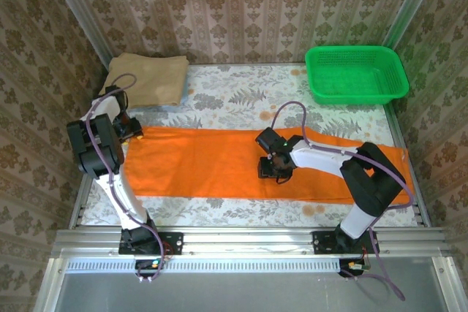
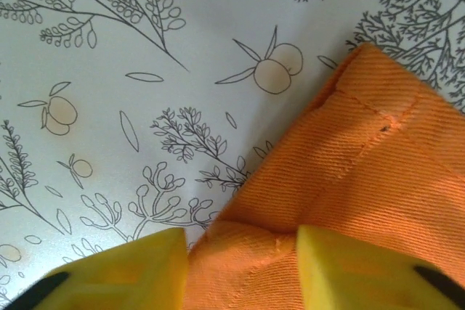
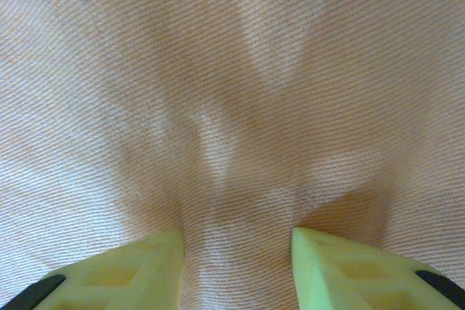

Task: Fold and stack the trousers

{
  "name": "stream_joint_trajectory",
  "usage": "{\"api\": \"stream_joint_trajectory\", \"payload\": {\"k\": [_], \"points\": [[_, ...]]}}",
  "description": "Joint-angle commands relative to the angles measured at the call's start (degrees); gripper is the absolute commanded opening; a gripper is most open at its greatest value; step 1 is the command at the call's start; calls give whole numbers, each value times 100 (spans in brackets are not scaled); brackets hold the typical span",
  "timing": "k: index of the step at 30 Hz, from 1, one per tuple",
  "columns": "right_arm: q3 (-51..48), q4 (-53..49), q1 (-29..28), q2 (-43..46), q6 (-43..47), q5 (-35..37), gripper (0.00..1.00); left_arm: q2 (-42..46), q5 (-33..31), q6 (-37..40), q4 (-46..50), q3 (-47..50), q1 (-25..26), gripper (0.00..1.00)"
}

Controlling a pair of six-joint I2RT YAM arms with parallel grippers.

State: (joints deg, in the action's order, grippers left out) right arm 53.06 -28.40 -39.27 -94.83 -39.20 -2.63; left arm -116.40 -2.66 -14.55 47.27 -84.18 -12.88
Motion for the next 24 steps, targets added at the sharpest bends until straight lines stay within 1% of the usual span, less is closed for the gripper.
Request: {"api": "stream_joint_trajectory", "payload": {"k": [1,3,5,8,9,11,13,24], "points": [[-134,1,-2,185,-77,-18,45,-57,-110,-86,-34,120,-53,49],[-159,19,-2,223,-66,-2,45,-78,-50,-91,-109,121,-48,50],[-188,34,-2,268,-71,9,45,-134,-37,-87,-105,79,-56,37],[-239,56,-2,309,-81,-8,45,-153,-25,-118,-65,39,-60,14],[-243,69,-6,308,-88,-12,45,-133,-41,-126,-68,42,-52,11],[-264,76,-11,318,-97,-16,45,-71,-46,-136,-34,44,-39,7],[-271,88,-20,333,-108,-23,45,1,-87,-110,42,23,-14,0],[-314,140,-28,316,-119,-18,45,903,-237,-61,382,-1,230,0]]}}
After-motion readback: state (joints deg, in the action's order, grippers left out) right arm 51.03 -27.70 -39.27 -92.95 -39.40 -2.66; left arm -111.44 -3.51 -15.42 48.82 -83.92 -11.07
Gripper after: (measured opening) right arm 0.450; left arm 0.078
